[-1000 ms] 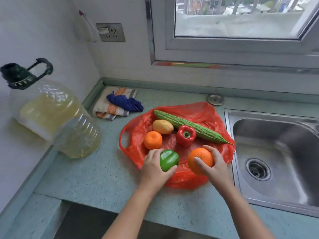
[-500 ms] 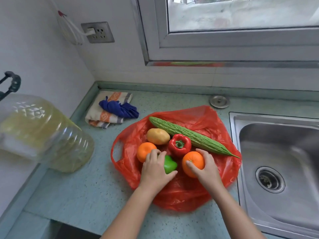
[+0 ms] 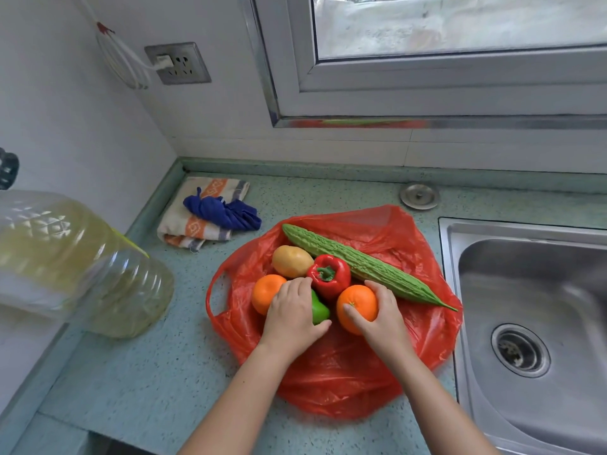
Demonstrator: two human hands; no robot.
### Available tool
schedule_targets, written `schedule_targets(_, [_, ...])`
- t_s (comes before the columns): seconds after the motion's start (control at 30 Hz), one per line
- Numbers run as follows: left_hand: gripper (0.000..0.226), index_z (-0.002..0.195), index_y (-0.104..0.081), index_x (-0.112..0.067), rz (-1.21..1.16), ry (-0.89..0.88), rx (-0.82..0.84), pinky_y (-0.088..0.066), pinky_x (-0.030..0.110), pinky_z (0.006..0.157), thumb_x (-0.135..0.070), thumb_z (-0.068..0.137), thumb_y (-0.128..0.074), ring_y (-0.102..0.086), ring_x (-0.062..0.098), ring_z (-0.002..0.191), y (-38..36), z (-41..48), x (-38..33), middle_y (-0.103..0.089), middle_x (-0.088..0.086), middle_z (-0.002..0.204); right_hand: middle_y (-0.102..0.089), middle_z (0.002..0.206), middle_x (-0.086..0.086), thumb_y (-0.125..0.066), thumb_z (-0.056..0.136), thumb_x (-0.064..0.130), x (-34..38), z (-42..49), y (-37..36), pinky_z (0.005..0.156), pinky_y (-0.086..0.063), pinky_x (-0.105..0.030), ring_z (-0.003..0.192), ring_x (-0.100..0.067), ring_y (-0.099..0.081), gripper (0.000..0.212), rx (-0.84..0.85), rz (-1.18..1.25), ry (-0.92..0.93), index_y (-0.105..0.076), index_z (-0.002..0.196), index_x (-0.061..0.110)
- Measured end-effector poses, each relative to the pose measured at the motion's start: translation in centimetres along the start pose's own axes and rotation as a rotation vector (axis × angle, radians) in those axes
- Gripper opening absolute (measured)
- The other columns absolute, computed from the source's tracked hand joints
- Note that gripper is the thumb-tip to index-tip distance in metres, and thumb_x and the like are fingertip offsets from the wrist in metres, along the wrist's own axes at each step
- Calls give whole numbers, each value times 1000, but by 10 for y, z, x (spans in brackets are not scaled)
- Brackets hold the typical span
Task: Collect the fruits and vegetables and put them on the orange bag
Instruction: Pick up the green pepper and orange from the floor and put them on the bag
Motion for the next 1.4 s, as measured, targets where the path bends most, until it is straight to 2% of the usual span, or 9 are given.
schedule_targets(0.13, [82, 137, -32, -10, -90, 28, -26, -27, 27, 105, -47, 74, -69, -33, 19, 129, 1, 6, 5, -39, 5, 139, -41, 116, 1, -70, 77, 30, 1, 4, -4, 87, -25, -14, 105, -7, -39, 61, 15, 13, 16, -41, 128, 12])
schedule_targets(0.3, [80, 135, -39, -10, -136, 91, -87, -30, 32, 105, -51, 73, -67, -35, 22, 128, 3, 8, 11, -42, 7, 137, -41, 119, -1, -69, 77, 32, 2, 9, -3, 92, -26, -17, 107, -8, -38, 64, -7, 16, 12, -40, 130, 10])
schedule_targets(0.4, [82, 136, -38, -12, -127, 81, -103, -27, 35, 108, -54, 72, -66, -31, 23, 132, 4, 8, 9, -40, 8, 140, -40, 115, 1, -71, 76, 32, 4, 5, 0, 95, -26, -20, 112, -13, -40, 67, -37, -25, 54, -41, 130, 8])
schedule_targets(0.5, [83, 137, -37, -12, -124, 70, -113, -23, 39, 111, -54, 72, -67, -25, 24, 136, 4, 8, 7, -36, 8, 144, -45, 119, -7, -72, 74, 33, 5, 2, 5, 96, -27, -22, 115, -19, -41, 67, -66, -83, 95, -42, 128, 7])
schedule_targets(0.63, [83, 133, -43, -10, -112, 48, -151, -30, 45, 107, -55, 68, -69, -33, 28, 132, 4, 6, 6, -42, 11, 139, -47, 122, -9, -73, 74, 33, 10, -1, 7, 96, -29, -25, 116, -22, -42, 67, -66, -143, 144, -42, 128, 8])
schedule_targets(0.8, [83, 127, -50, -8, -71, 59, -181, -38, 45, 99, -66, 67, -49, -45, 32, 124, 6, 1, 8, -52, 13, 131, -49, 122, -12, -73, 71, 36, 13, -5, 10, 95, -31, -29, 115, -26, -44, 69, -73, -220, 186, -44, 127, 7])
schedule_targets(1.03, [86, 126, -51, -8, -42, 69, -189, -38, 45, 98, -69, 64, -49, -47, 32, 122, 6, -7, 22, -53, 13, 130, -48, 125, -13, -77, 68, 33, 16, -10, 14, 95, -38, -41, 118, -28, -43, 72, -82, -294, 229, -45, 128, 8])
schedule_targets(1.4, [85, 125, -50, -8, 1, 58, -125, -39, 46, 95, -67, 64, -49, -48, 34, 121, -11, -23, 26, -54, 16, 129, -44, 132, -15, -80, 64, 31, 13, -15, 5, 96, -39, -44, 123, -32, -40, 80, -53, -405, 250, -43, 132, 11])
Point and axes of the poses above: each hand's wrist, its own z-axis towards the middle knuckle, its own y-axis out of the back of the hand, x = y × z, the point moved 8 cm from there along z, towards the middle knuckle
